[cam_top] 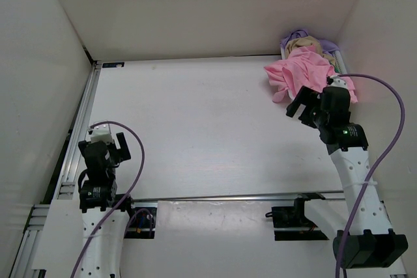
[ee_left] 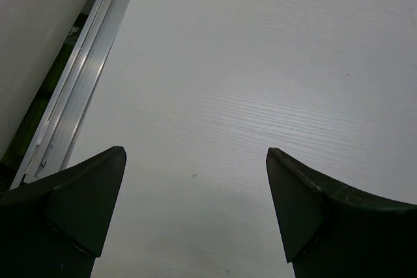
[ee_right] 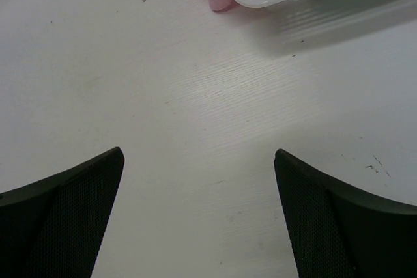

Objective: Fold and stack the t-shirts
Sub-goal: Grab crumpled tshirt from bin with the right arm

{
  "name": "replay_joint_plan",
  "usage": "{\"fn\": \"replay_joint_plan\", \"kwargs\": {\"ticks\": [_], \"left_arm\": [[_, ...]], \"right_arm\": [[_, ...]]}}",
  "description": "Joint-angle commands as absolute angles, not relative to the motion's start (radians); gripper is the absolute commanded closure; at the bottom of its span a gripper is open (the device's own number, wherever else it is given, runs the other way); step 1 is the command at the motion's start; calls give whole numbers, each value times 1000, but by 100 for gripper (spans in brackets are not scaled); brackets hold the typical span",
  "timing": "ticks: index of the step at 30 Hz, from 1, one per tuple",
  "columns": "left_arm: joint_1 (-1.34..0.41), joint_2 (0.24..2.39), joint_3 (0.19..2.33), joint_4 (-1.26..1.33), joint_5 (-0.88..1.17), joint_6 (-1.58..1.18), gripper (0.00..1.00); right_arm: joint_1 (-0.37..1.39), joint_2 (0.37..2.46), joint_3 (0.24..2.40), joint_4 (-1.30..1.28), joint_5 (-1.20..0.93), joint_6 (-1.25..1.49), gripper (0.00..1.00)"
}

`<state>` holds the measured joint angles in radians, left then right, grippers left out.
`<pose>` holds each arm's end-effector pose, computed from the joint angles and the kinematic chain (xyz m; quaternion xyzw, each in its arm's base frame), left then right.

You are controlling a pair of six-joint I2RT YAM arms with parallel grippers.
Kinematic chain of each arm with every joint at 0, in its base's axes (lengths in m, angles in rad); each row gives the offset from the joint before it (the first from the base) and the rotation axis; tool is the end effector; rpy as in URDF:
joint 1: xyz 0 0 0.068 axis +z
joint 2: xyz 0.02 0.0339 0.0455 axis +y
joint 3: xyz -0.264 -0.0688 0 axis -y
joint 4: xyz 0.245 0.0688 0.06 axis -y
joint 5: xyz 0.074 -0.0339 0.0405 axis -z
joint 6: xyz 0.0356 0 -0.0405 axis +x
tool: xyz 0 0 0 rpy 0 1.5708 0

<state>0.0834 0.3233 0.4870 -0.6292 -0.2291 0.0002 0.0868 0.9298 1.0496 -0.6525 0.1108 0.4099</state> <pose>0.0977 0.0163 0.2477 -0.0951 0.8423 0.1190 0.5170 0.1920 0.0128 0.3584 0.1666 0.8513 0.0751 0.4919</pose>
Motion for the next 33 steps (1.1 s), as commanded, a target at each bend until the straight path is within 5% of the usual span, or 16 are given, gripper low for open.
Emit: {"fn": "replay_joint_plan", "kwargs": {"ticks": [1, 13, 20, 24, 27, 28, 30, 33], "left_arm": [[91, 342, 525, -632, -178, 0, 0], [91, 573, 652, -641, -58, 0, 0], [91, 764, 770, -641, -2, 0, 0], [91, 764, 758, -641, 18, 0, 0], [91, 764, 736, -641, 9, 0, 0], [91, 764, 736, -641, 9, 0, 0], [91, 753, 736, -641, 9, 0, 0], [91, 742, 736, -641, 18, 0, 0]], "right_arm": [[91, 972, 1101, -614, 201, 388, 0], [55, 1695, 1765, -670, 296, 284, 0], [55, 2038, 2034, -681, 275, 233, 12], [55, 2094, 2083, -681, 275, 233, 30], [55, 2106, 2083, -681, 284, 224, 59], [55, 2096, 2083, -681, 316, 224, 81], [55, 2076, 2094, -690, 350, 224, 100], [55, 2001, 2118, -690, 373, 224, 100]]}}
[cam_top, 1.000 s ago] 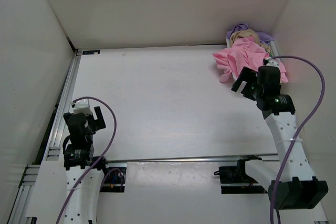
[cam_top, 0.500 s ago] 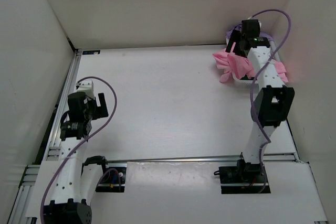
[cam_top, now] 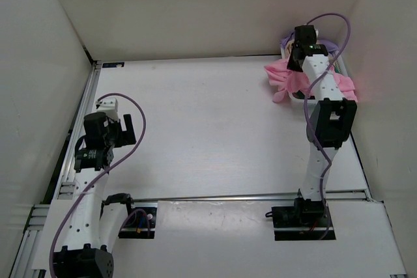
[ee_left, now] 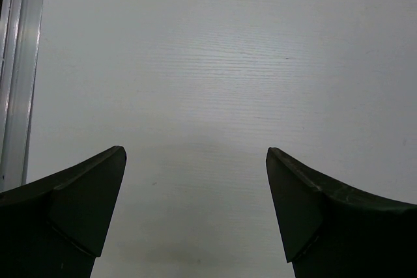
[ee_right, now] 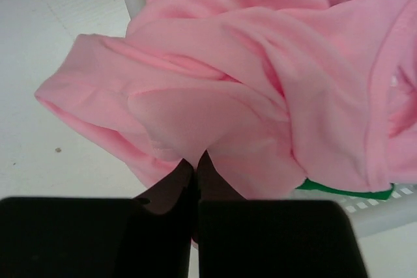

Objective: Fold and stack the t-shirts
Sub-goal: Grab crumpled tshirt from bin with the right arm, then move the tshirt to the center of the board

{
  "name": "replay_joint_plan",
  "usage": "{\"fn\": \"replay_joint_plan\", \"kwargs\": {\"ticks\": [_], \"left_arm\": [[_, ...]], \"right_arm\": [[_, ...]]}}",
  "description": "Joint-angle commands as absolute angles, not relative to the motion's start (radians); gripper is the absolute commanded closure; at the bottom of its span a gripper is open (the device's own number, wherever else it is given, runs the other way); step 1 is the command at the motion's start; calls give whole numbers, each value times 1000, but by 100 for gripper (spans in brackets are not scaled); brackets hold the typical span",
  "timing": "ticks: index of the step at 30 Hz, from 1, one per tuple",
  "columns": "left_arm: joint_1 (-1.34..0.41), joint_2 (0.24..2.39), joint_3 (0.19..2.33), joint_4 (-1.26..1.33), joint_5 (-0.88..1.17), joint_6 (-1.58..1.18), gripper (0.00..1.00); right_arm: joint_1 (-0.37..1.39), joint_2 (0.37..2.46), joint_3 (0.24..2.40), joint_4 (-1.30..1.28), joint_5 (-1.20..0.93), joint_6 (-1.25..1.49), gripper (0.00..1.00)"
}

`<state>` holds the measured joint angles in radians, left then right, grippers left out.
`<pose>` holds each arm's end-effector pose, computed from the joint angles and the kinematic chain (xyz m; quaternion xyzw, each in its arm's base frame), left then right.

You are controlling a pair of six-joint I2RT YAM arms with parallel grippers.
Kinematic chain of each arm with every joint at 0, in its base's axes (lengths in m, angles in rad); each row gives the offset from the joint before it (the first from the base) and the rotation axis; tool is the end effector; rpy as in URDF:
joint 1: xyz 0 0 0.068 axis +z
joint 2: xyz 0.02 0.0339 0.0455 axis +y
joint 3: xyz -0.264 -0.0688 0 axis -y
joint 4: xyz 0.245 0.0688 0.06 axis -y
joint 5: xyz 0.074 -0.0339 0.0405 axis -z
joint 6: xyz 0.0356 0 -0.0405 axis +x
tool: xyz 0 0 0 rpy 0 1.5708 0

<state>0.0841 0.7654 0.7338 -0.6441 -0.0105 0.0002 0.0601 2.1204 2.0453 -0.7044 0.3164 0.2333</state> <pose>0.1613 0.0140 0.2801 -0.0401 0.9006 0.0230 0.4322 0.4832 0.0180 0.3043 0.1393 0.9026 -0.0882 0.3978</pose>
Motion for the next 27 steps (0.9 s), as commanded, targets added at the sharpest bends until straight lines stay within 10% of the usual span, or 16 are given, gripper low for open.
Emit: {"fn": "replay_joint_plan", "kwargs": {"ticks": [1, 15, 27], "left_arm": [[91, 730, 736, -641, 18, 0, 0], [91, 606, 696, -641, 86, 0, 0], [91, 568, 724, -641, 83, 0, 0]], "right_arm": [[55, 1947, 2128, -690, 373, 224, 100], [335, 1405, 2233, -330, -70, 129, 100], [704, 1540, 2225, -132, -154, 228, 100]]}}
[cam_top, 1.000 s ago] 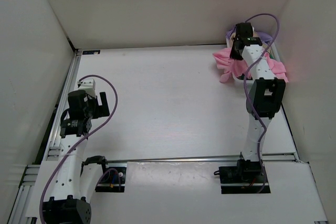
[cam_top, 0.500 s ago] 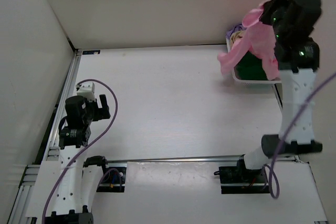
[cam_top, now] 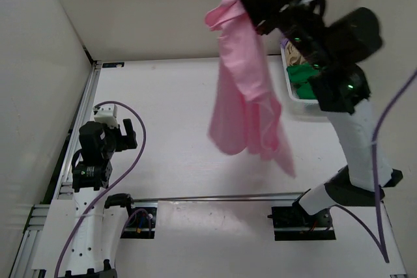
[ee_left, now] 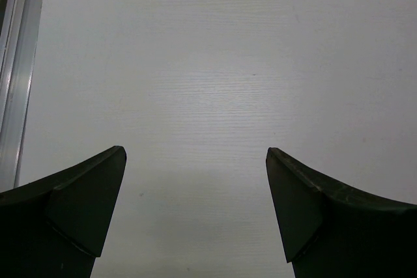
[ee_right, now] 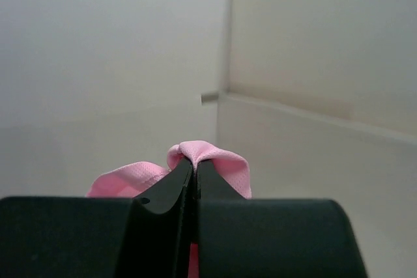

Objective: Fold and stack the t-shirts
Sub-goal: Move the tshirt to the center of the board

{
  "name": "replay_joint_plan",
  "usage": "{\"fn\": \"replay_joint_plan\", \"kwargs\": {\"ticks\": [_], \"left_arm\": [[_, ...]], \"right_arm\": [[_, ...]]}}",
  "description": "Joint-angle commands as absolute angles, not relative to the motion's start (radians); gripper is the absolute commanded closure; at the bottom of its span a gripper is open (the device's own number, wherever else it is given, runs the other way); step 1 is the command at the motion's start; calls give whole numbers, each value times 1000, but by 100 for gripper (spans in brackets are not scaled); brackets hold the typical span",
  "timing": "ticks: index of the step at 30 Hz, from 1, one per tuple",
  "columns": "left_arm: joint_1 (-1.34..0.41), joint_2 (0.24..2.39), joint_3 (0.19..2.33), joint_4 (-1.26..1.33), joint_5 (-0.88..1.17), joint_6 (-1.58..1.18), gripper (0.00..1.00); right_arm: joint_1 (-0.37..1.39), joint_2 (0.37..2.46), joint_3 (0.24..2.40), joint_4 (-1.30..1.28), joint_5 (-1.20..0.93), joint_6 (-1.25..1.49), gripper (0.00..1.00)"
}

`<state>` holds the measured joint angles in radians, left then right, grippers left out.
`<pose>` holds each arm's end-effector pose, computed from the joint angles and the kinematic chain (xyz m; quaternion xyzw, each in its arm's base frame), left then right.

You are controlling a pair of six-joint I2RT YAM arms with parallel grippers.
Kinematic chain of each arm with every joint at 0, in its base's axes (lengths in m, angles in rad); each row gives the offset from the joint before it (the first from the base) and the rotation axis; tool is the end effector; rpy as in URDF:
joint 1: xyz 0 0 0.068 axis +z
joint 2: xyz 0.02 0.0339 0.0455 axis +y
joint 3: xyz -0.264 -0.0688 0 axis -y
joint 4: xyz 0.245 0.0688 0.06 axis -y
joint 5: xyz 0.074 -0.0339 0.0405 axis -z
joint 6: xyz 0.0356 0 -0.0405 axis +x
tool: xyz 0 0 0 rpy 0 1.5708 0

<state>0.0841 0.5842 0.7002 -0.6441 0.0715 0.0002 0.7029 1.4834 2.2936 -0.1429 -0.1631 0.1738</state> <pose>0.1305 0.0085 0.2919 -0.0186 0.8666 -0.0100 0.4986 0.1550 0.1389 0.6629 -0.1845 0.4008 0.4128 0.7968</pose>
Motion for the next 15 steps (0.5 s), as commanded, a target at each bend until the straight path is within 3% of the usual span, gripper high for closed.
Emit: {"fn": "replay_joint_plan", "kwargs": {"ticks": [1, 6, 8, 9, 10, 12, 13, 15], "left_arm": [[91, 568, 724, -641, 69, 0, 0], [91, 558, 733, -641, 60, 0, 0], [91, 558, 733, -641, 69, 0, 0], [91, 558, 733, -641, 81, 0, 0], [91, 567, 733, -641, 81, 0, 0], [91, 568, 733, -641, 92, 0, 0], [91, 568, 733, -641, 92, 0, 0], [91, 568, 733, -641, 92, 0, 0]], "right_arm": [[690, 1540, 2192, -132, -137, 239, 100], [601, 1571, 1964, -176, -94, 301, 98], [536, 1615, 1927, -202, -94, 324, 82], [514, 1638, 1927, -257, -75, 345, 67], [470, 1691, 1918, -288, -52, 345, 35], [425, 1745, 1936, -404, -61, 370, 6], [388, 1779, 1936, -437, -93, 382, 0], [376, 1779, 1936, -494, -162, 403, 0]]}}
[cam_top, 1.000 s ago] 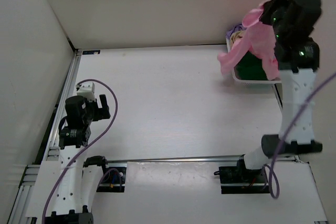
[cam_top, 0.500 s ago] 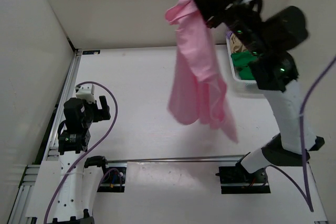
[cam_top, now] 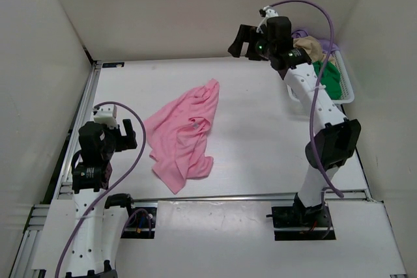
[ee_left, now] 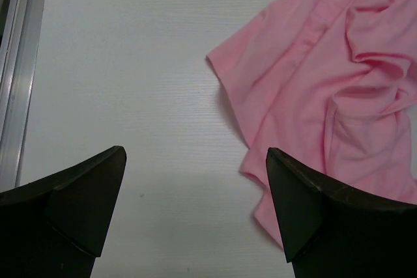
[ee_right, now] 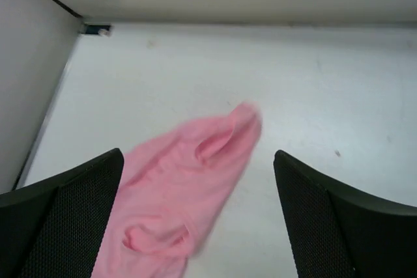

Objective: Fold and stack the t-shirts
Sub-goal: Move the tshirt to the center of the board

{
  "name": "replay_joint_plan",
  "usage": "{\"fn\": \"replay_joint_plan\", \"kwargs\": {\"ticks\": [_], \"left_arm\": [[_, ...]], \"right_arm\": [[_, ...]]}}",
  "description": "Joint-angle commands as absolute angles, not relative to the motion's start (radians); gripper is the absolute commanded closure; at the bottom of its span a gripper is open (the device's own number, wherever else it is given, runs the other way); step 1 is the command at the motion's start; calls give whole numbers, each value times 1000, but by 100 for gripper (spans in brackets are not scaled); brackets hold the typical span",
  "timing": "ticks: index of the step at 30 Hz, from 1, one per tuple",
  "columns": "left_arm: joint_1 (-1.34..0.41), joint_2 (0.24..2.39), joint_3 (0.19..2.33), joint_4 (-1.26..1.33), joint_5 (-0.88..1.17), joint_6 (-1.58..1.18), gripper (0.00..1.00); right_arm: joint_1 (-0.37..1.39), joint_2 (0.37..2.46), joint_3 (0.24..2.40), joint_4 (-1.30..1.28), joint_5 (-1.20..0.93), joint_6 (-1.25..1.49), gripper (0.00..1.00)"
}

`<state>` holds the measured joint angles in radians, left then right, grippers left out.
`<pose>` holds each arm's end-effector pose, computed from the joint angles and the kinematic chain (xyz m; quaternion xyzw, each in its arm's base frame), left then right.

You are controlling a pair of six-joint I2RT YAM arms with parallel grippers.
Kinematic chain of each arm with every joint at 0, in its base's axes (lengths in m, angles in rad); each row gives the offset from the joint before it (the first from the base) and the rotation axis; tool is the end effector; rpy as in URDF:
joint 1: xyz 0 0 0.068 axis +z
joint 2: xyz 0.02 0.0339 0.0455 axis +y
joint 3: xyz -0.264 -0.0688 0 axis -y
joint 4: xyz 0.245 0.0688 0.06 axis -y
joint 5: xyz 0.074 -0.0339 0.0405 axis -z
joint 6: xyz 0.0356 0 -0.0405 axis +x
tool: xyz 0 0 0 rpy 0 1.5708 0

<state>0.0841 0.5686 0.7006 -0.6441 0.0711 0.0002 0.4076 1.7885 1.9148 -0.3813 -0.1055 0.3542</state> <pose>0.1277 0.0082 0.2937 -0.0182 0.8626 -0.0094 0.5055 0.3826 0.1693 0.4341 -0.0533 0.7890 0.2657 0.5513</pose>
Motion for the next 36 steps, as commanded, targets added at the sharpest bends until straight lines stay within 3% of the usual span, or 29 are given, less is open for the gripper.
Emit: {"fn": "replay_joint_plan", "kwargs": {"ticks": [1, 7, 10, 14, 20, 24, 27, 28, 30, 31, 32, 34, 36], "left_arm": [[91, 568, 733, -641, 92, 0, 0], [91, 713, 755, -641, 118, 0, 0], [91, 898, 823, -632, 130, 0, 0], [91, 1264, 975, -632, 100, 0, 0], [46, 1485, 1103, -609, 156, 0, 0], [20, 1616, 1115, -578, 137, 0, 1], [11, 1663, 1124, -566, 137, 0, 7], [11, 1684, 1134, -566, 137, 0, 10], [11, 1698, 1134, -555, 137, 0, 29], [11, 1707, 1134, -555, 137, 0, 37], [11, 1718, 1134, -555, 137, 0, 49], [11, 1718, 1123, -555, 137, 0, 63], [11, 1698, 1088, -555, 146, 0, 90]], "right_arm": [[376, 1779, 1919, -521, -178, 403, 0], [558, 1706, 1682, -534, -104, 272, 0], [673, 1738, 1596, -545, -83, 261, 0], [788, 1841, 1577, -545, -71, 296, 0], [859, 1979, 1595, -545, -52, 331, 3], [881, 2035, 1595, -554, -75, 363, 16], [881, 2056, 1586, -554, -106, 385, 40], [881, 2056, 1574, -554, -118, 385, 55], [870, 2056, 1556, -554, -161, 394, 75], [855, 2036, 1530, -554, -161, 394, 97], [845, 2022, 1511, -554, -161, 405, 100], [804, 1956, 1427, -543, -173, 417, 100], [773, 1893, 1347, -534, -186, 417, 100]]}}
